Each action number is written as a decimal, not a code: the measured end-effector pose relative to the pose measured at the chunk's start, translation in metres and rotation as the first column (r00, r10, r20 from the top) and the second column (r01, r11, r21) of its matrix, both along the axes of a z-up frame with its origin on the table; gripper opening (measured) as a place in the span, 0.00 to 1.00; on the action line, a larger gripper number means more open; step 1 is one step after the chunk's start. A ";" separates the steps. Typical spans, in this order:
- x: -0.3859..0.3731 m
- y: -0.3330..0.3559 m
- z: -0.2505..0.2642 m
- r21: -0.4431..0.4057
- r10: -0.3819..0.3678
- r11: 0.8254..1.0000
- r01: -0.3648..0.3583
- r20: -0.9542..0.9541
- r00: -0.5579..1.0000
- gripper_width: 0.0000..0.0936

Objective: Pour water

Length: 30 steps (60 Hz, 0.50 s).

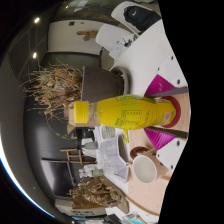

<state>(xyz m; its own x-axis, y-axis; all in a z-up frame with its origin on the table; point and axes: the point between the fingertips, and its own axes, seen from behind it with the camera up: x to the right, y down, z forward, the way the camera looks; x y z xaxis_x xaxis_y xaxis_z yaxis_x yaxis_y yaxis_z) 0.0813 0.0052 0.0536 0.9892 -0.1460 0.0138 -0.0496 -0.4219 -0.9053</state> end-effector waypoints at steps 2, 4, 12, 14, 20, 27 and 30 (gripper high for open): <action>-0.001 -0.002 -0.002 -0.022 -0.001 1.000 0.001 -0.012 1.000 0.68; -0.003 -0.006 -0.002 -0.039 -0.003 0.999 0.003 -0.022 1.000 0.88; -0.004 -0.034 0.021 -0.066 -0.057 0.996 0.055 -0.032 0.998 0.93; -0.008 -0.042 0.028 -0.077 -0.065 0.995 0.062 -0.044 0.997 0.92; -0.031 -0.080 0.053 -0.107 -0.085 0.991 0.076 -0.091 0.992 0.92; -0.060 -0.132 0.087 -0.127 -0.088 0.989 0.075 -0.102 0.991 0.92; -0.073 -0.155 0.103 -0.129 -0.081 0.989 0.069 -0.091 0.993 0.92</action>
